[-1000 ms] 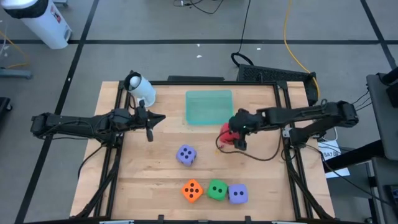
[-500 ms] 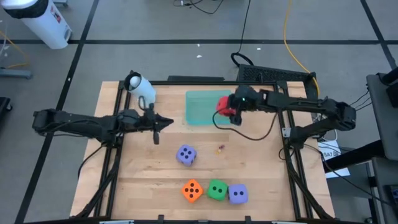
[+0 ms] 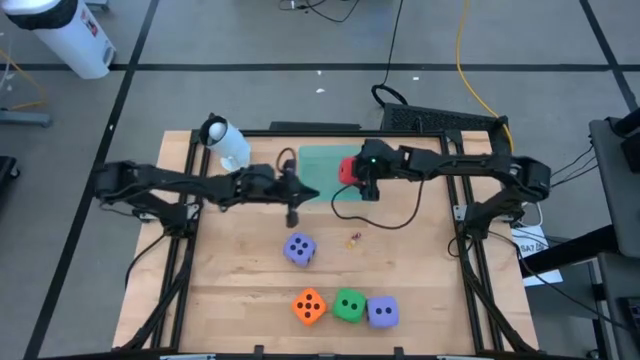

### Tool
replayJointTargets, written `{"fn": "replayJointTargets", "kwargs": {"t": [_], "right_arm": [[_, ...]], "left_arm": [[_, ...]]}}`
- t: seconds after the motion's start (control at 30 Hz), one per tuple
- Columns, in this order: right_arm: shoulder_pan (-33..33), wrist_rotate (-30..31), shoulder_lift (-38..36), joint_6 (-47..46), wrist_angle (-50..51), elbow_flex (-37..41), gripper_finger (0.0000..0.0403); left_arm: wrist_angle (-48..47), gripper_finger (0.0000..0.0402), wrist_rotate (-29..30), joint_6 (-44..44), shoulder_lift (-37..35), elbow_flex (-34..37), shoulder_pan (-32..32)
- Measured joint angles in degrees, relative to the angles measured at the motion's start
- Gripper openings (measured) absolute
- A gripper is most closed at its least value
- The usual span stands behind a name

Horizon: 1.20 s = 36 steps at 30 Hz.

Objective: Pick & Place Dice
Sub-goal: Put the large dark orange die into the bin

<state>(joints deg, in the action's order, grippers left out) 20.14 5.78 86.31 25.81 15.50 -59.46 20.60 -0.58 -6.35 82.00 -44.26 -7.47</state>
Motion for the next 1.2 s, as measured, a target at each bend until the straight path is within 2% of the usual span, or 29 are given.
{"fn": "replayJointTargets", "kwargs": {"t": [0.13, 0.3, 0.5, 0.8, 0.93, 1.2], "right_arm": [[0.02, -0.08, 0.96, -0.47, 0.32, 0.04, 0.0373], [-0.20, -0.11, 0.83, -0.36, -0.19, 0.04, 0.0373], [-1.39, -0.11, 0.28, 0.43, -0.76, -0.02, 0.0373], [-4.51, 0.42, 0.32, 2.71, -2.04, 0.02, 0.0379], [-4.81, 0.96, 0.43, 3.60, -3.34, 0.09, 0.0379], [-4.81, 1.65, -0.31, 0.15, -3.23, 0.11, 0.0380]], "left_arm": [[-3.85, 0.0006, -1.53, -2.10, 6.82, -8.34, -1.00], [-9.29, 0.0009, -1.95, -2.42, 14.75, -16.82, -2.44], [-10.47, 0.0009, -1.94, -2.08, 21.50, -23.95, -4.16], [-14.46, 0.0008, -2.70, 1.89, 23.74, -26.74, -7.13], [-15.40, 0.0003, -5.58, 4.62, 23.67, -26.81, -8.62], [-16.89, 0.0003, -7.83, 6.92, 23.63, -26.85, -9.98]]}}
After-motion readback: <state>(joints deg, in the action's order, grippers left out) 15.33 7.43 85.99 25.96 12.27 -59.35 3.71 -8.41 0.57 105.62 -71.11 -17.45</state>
